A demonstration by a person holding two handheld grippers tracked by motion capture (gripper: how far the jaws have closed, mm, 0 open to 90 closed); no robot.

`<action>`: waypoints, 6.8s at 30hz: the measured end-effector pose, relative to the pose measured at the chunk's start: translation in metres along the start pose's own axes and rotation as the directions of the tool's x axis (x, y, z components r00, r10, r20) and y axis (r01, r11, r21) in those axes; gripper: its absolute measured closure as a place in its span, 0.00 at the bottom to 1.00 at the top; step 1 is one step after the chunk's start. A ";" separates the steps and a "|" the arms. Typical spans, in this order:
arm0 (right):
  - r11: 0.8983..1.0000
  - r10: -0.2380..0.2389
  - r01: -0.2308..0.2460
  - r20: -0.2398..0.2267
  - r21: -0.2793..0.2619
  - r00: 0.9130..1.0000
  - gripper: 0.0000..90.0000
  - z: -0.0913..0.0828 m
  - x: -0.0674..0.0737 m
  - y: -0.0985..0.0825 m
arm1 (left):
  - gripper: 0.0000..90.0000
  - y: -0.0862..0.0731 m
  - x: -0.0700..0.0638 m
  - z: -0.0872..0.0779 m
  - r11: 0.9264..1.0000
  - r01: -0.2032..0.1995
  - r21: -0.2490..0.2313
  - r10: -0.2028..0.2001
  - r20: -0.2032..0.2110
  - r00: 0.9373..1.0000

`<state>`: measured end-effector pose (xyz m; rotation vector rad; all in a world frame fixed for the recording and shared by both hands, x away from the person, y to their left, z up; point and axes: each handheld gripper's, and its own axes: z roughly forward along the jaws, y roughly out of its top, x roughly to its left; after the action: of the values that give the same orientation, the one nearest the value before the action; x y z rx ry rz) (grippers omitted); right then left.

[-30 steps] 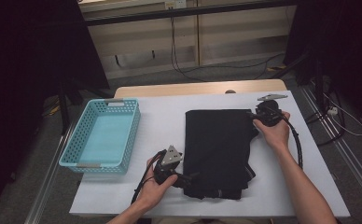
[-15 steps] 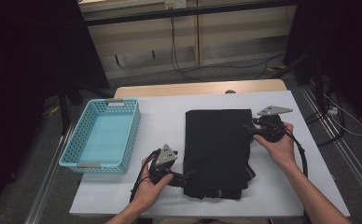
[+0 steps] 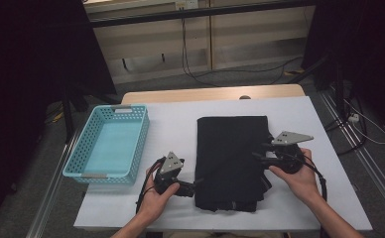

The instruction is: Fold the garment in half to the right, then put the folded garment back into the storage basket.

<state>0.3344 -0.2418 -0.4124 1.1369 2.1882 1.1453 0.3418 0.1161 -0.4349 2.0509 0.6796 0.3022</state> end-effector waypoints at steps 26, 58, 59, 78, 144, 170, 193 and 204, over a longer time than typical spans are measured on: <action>0.983 -0.159 0.179 -0.289 0.046 0.944 0.30 -0.006 0.074 -0.019 | 0.07 0.001 0.004 -0.007 1.000 -0.002 -0.001 0.002 -0.025 1.000; 0.874 -0.387 0.466 -0.381 0.140 0.840 0.28 0.016 0.112 -0.031 | 0.06 -0.003 0.004 -0.003 0.999 -0.013 0.031 0.014 -0.038 0.999; 0.876 -0.384 0.463 -0.382 0.138 0.840 0.29 0.016 0.112 -0.031 | 0.06 -0.002 0.004 -0.003 1.000 -0.010 0.028 0.011 -0.036 0.999; 0.863 -0.423 0.484 -0.321 0.141 0.847 0.72 0.018 0.106 -0.026 | 0.05 -0.001 0.007 -0.001 1.000 0.010 0.017 -0.009 -0.043 0.999; 0.894 -0.359 0.426 -0.346 0.141 0.867 0.82 0.013 0.100 -0.028 | 0.07 0.031 0.029 0.025 0.999 0.036 -0.006 -0.037 -0.118 0.992; 0.903 -0.336 0.406 -0.361 0.139 0.870 0.82 0.013 0.097 -0.028 | 0.09 0.074 0.099 0.112 0.959 0.278 0.059 -0.263 -0.182 0.947; 0.899 -0.347 0.417 -0.361 0.134 0.865 0.82 0.013 0.097 -0.028 | 0.24 0.068 0.116 0.142 0.943 0.313 0.109 -0.290 -0.188 0.938; 0.899 -0.345 0.415 -0.361 0.136 0.866 0.81 0.013 0.098 -0.027 | 0.44 0.073 0.107 0.150 0.954 0.276 0.120 -0.253 -0.179 0.951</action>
<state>0.2742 -0.1644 -0.4414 0.5591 2.6900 0.9979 0.5238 0.0415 -0.4603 2.0539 1.0947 0.2718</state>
